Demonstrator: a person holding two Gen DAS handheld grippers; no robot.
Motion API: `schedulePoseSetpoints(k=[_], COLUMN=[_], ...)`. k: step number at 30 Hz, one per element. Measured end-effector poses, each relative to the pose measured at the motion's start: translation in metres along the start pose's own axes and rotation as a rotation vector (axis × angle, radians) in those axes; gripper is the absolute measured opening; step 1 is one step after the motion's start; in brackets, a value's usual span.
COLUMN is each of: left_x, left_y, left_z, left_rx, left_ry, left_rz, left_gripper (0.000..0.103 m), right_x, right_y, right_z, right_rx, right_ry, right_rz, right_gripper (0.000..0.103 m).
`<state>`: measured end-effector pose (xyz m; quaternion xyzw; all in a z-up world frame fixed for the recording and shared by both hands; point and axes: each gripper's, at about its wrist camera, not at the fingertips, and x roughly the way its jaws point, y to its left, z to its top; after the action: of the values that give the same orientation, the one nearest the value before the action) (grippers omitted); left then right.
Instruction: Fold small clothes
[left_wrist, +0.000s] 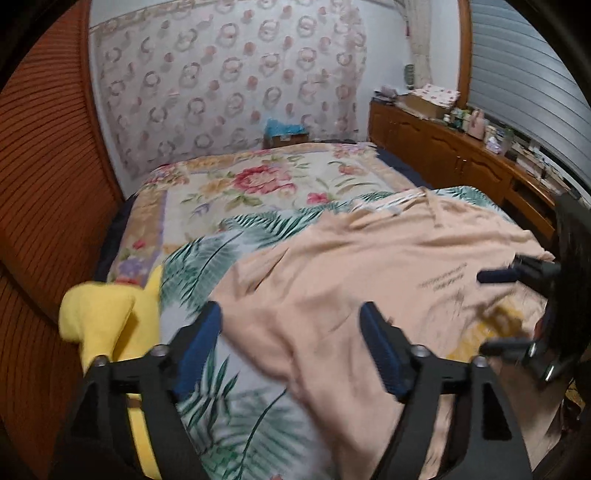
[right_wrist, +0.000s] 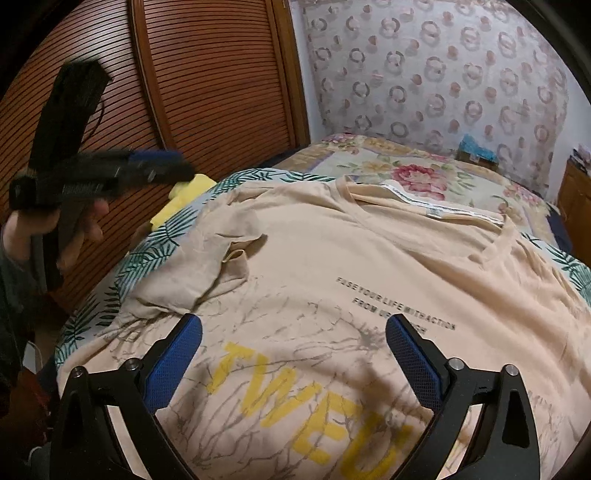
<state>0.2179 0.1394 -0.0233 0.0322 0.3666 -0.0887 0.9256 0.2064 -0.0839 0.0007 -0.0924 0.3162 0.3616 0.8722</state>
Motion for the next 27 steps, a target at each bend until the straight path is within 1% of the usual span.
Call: schedulePoseSetpoints(k=[1,3,4,6,7,9,11,19,20,22,23,24,26,27], left_x=[-0.002,-0.002,-0.001,0.004,0.005,0.008,0.01,0.019,0.019,0.019,0.019,0.018,0.018,0.018], left_y=[0.006,0.013,0.015,0.02,0.022,0.021,0.019,0.023,0.024,0.029,0.03,0.031,0.032,0.033], left_z=[-0.009,-0.025,-0.033,-0.049,-0.055,-0.067,-0.074,-0.087,-0.089,-0.09,-0.09,-0.092,-0.094,-0.095], left_rx=[-0.016,-0.038,-0.044,-0.057,-0.066,-0.075,-0.068,-0.084,-0.094,-0.12,-0.126,-0.125,-0.129,-0.132], left_ry=[0.008,0.037,0.054,0.097,0.113,0.141,0.155,0.186,0.18,0.177,0.172,0.166,0.149,0.145], left_rz=[0.003,0.016,0.032,0.062,0.064,0.062,0.077,0.105,0.1,0.084,0.084,0.086,0.093,0.089], left_gripper=[0.081,0.081,0.081,0.081,0.081,0.081,0.081,0.081,0.081,0.082,0.082,0.083,0.086,0.086], right_x=[0.001,0.004,0.006,0.014,0.019,0.029,0.04,0.064,0.068,0.076,0.08,0.082,0.08,0.077], right_y=[0.001,0.004,0.005,0.009,0.01,0.012,0.016,0.024,0.024,0.028,0.028,0.028,0.03,0.032], right_z=[0.002,0.005,0.007,0.011,0.013,0.018,0.02,0.026,0.025,0.03,0.031,0.031,0.035,0.039], right_rx=[-0.006,-0.022,-0.03,-0.052,-0.058,-0.066,-0.062,-0.02,-0.014,-0.004,-0.002,-0.005,-0.019,-0.02], right_ry=[-0.003,0.002,0.005,0.02,0.03,0.047,0.067,0.13,0.143,0.167,0.176,0.183,0.187,0.173], right_rz=[0.014,0.057,0.069,0.088,0.091,0.104,0.134,0.255,0.268,0.278,0.284,0.289,0.302,0.314], right_gripper=[0.095,0.085,0.082,0.066,0.062,0.047,0.04,0.04,0.04,0.032,0.026,0.015,0.004,0.003])
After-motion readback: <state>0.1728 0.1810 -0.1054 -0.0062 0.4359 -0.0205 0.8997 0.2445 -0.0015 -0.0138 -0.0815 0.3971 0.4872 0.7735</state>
